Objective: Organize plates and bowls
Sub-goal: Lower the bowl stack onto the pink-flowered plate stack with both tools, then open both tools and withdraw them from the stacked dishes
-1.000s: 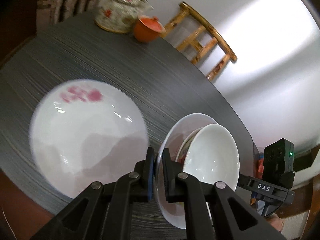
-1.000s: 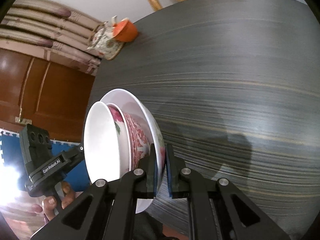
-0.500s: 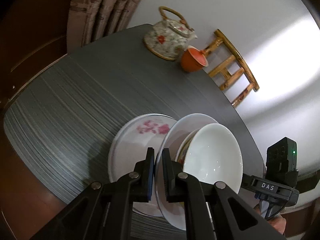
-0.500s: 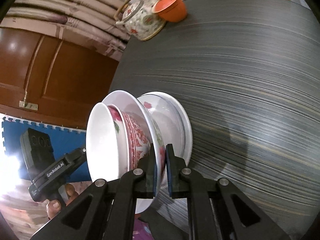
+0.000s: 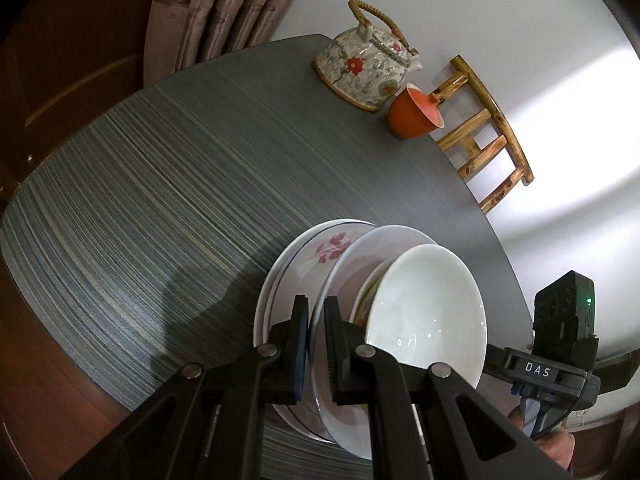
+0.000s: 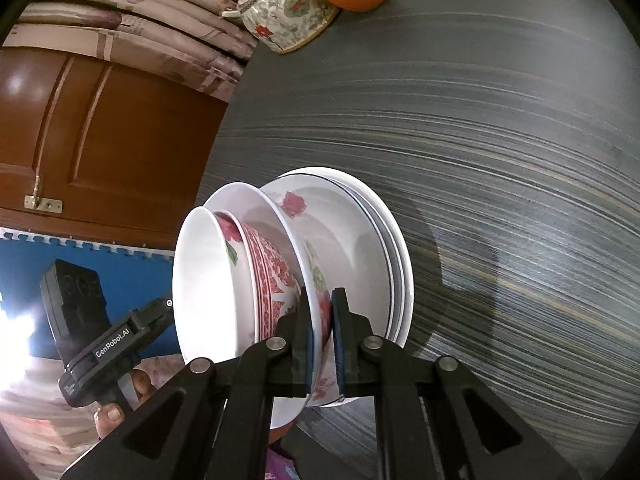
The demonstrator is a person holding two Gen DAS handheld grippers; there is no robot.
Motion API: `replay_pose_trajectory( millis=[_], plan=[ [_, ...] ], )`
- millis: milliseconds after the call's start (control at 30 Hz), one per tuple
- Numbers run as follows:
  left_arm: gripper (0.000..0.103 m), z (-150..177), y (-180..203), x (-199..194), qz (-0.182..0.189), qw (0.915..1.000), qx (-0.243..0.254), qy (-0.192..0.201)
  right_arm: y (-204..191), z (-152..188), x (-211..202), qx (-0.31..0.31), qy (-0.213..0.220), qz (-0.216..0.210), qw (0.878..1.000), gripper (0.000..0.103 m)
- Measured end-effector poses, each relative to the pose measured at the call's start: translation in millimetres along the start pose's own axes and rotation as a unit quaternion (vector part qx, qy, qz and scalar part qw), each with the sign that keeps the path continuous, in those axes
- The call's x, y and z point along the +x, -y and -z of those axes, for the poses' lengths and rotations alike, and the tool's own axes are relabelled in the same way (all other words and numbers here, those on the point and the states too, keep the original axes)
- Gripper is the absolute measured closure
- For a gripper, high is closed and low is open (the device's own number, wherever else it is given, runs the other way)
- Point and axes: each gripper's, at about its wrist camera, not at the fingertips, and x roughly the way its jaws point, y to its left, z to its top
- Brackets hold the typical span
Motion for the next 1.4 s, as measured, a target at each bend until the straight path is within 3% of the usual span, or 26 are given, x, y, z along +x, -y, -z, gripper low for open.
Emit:
replay_pose_trajectory(
  millis=[300,400,567,700,733,867,1000,1100,1200,1400],
  plan=[
    [0.097,2.9,5.0,-0.4,-0.007,0.9993,0.026,0.027,4.7,4.1,2.5,-0.002,0.005,-0.013,1.000,0.091],
    [0.092,6.3,11.1,-7.6,-0.025,0.9963,0.055,0.062,2.4,7.2,0.6,-0.015,0.018,-0.011,1.000,0.091],
    [0.077,10.8,23.5,-14.9,-0.087,0.9862,0.110,0.088,-12.0,15.0,-3.1,-0.070,0.055,0.058,0.994,0.078],
    [0.068,17.5,25.1,-19.6,-0.113,0.9782,0.138,0.106,-13.4,24.0,-15.6,-0.080,0.095,0.058,0.991,0.074],
    [0.068,20.2,25.5,-22.1,-0.118,0.9762,0.145,0.110,-13.1,26.6,-19.6,-0.077,0.106,0.063,0.989,0.063],
    [0.068,32.5,29.0,-36.1,-0.139,0.9663,0.173,0.132,-17.6,47.3,-46.1,-0.085,0.173,0.078,0.978,0.043],
    [0.065,49.0,35.4,-51.7,-0.152,0.9593,0.190,0.143,-26.9,74.8,-65.9,-0.097,0.227,0.106,0.963,0.039],
    [0.058,66.1,41.4,-60.8,-0.168,0.9525,0.205,0.150,-39.5,104.4,-75.0,-0.120,0.270,0.128,0.947,0.035],
    [0.058,81.8,47.9,-66.4,-0.177,0.9459,0.223,0.156,-51.5,129.1,-81.3,-0.140,0.302,0.150,0.931,0.028],
    [0.058,107.8,58.1,-73.2,-0.175,0.9400,0.247,0.157,-67.3,160.4,-92.2,-0.140,0.357,0.149,0.912,0.021]
  ],
)
